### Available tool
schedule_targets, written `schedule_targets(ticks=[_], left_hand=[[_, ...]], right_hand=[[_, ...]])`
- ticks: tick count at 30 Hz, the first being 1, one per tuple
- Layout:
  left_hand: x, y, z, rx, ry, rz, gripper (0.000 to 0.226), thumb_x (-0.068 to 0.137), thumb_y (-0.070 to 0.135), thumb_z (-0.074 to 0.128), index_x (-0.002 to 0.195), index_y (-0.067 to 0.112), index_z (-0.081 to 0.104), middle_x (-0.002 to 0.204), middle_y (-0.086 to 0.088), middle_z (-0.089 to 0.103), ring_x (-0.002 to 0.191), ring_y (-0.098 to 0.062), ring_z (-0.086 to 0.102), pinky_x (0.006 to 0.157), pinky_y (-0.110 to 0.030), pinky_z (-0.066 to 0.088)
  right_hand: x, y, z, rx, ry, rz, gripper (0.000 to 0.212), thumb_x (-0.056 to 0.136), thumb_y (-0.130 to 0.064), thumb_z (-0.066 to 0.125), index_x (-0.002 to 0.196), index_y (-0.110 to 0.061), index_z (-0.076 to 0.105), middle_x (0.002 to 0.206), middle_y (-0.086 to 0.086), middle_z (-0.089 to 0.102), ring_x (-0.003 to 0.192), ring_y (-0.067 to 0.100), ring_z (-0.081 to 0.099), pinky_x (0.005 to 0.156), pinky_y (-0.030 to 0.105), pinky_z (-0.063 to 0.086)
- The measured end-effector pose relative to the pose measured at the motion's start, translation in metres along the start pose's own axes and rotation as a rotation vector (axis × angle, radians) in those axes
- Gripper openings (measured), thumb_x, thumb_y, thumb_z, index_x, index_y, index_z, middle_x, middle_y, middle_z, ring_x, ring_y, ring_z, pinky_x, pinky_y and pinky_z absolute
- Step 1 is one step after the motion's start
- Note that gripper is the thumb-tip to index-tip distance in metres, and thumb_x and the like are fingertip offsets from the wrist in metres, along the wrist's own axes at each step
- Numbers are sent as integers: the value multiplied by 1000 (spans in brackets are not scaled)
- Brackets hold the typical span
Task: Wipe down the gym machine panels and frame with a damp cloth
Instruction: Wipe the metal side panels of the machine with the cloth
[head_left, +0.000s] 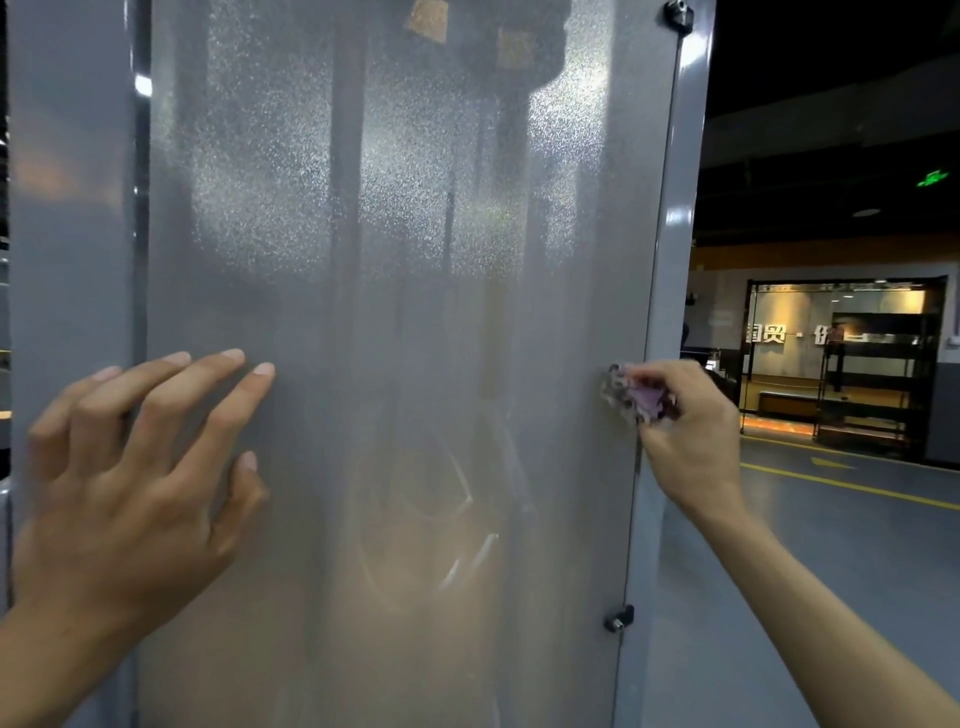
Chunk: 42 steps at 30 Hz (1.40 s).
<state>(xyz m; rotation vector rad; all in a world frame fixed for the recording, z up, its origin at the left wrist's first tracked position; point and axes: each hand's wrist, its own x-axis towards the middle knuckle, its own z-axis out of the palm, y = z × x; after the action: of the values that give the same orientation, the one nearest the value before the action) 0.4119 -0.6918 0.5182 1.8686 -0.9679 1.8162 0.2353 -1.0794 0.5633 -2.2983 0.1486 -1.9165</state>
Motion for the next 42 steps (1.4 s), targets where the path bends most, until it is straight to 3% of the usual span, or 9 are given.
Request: schedule_targets(ticks=[8,12,17,22,26,29,31,34,42], left_hand=[[1,4,-3,58,33,24,52,99,26,45,149,13,55,151,-12,52,130,-48,52,105,-70,41],[1,3,-1,31,28,21,53,99,26,45,150,14,54,152,-12,50,131,-49,52,105,-70,41],[4,8,-6,70,59,27,52,98,26,47,149,15,55,151,-11,52,131,-46,53,106,-68,41],[6,10,-17,168,21,47,53,95,28,52,146,14,57,148,-11,55,134,-37,45,114,-53,29],[-11,28,-28,42,-46,58,45,92,23,59,136,14,65,141,-11,60,132,-36,48,113,-53,31],[-64,70,-38,-441,-284,66,28,100,28,58,122,18,72,121,2,67,113,-22,62,103,-35,43],[-101,95,-47,-845,-551,-166,29,102,44,58,124,28,68,116,16,65,105,-6,65,95,-21,48],[-151,115,-53,-1255,-803,-599,44,90,56,72,131,44,60,121,13,71,107,-11,71,95,-35,57],[-232,120,-59,-1033,-900,-732,52,82,59,77,128,42,60,121,23,67,113,0,64,94,-33,53]], right_hand=[[-12,7,2,-33,-44,-34,40,78,13,73,110,-12,72,104,-4,66,96,9,60,84,23,53],[6,-9,-4,72,15,107,30,85,2,73,110,-15,75,94,-10,70,84,0,63,76,7,48],[-48,-59,-21,646,-395,566,5,85,-15,80,90,-16,81,78,11,76,64,16,66,48,25,51],[-89,-99,-17,833,-838,736,22,79,-17,81,90,0,70,69,10,69,52,12,57,44,18,41],[-105,-114,-5,831,-1041,665,39,80,-27,82,92,5,64,74,9,65,62,11,53,51,19,37],[-115,-127,1,852,-1214,600,42,85,-34,81,95,4,66,77,13,64,66,15,53,56,20,39],[-127,-135,8,833,-1292,531,38,89,-33,78,94,3,68,76,11,65,67,15,52,57,23,40],[-152,-146,17,764,-1291,424,23,90,-29,74,82,-7,71,66,0,64,60,11,50,55,25,37],[-216,-150,39,482,-1069,-58,12,93,-33,75,89,-22,76,87,-12,72,79,3,69,71,19,49]])
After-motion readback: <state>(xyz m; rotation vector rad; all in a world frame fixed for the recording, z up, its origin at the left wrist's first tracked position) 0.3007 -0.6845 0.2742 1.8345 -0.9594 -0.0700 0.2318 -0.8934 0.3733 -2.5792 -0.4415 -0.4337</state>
